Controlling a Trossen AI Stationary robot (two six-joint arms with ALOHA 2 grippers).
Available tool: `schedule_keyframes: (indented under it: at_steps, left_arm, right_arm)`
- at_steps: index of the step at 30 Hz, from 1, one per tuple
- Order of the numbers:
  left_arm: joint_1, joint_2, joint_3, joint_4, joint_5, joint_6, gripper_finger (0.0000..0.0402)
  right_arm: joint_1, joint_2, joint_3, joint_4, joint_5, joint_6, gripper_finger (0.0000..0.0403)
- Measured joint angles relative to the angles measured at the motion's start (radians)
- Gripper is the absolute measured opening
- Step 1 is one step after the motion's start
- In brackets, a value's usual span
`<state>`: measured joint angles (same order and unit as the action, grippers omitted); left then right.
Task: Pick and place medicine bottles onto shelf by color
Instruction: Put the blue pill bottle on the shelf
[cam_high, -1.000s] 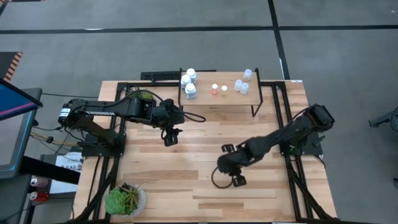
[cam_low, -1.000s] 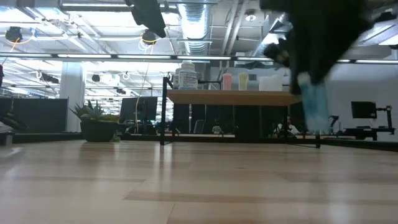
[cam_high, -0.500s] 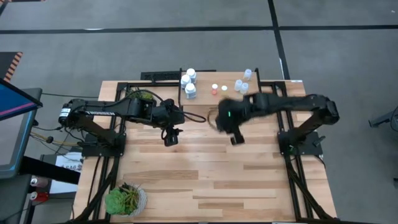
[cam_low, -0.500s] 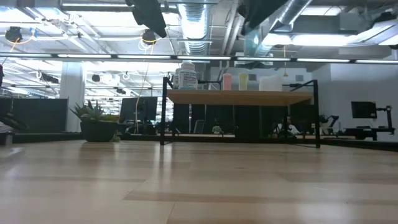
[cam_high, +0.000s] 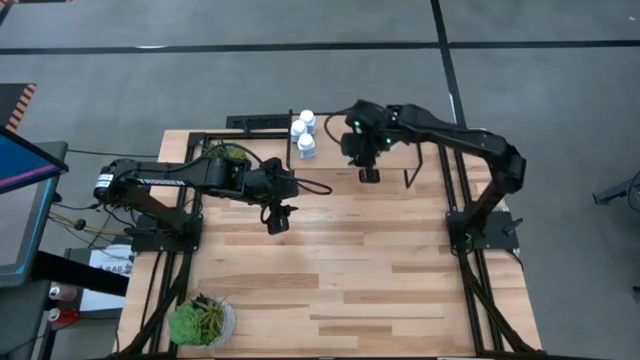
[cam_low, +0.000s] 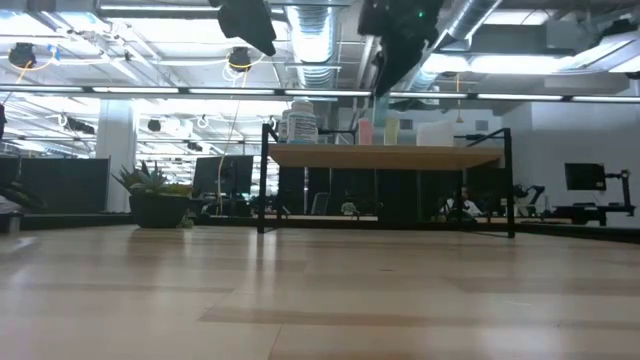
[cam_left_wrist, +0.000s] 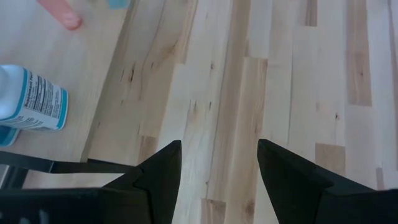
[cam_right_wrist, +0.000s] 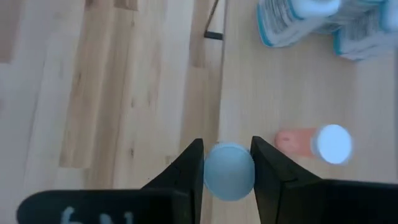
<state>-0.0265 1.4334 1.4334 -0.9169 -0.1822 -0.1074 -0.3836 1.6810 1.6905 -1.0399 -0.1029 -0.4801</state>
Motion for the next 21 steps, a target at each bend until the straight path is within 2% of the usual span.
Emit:
schedule_keyframes:
  at_steps: [3, 21]
  left_arm:
    - [0.000, 0.000, 0.000, 0.000, -0.003, -0.001, 0.0197]
    - [0.000, 0.000, 0.000, 0.000, -0.013, -0.009, 0.0197]
  right_arm:
    - [-0.028, 0.023, 0.000, 0.001, -0.055, 0.000, 0.0106]
    - [-0.078, 0.042, -0.001, 0.019, -0.052, -0.054, 0.0107]
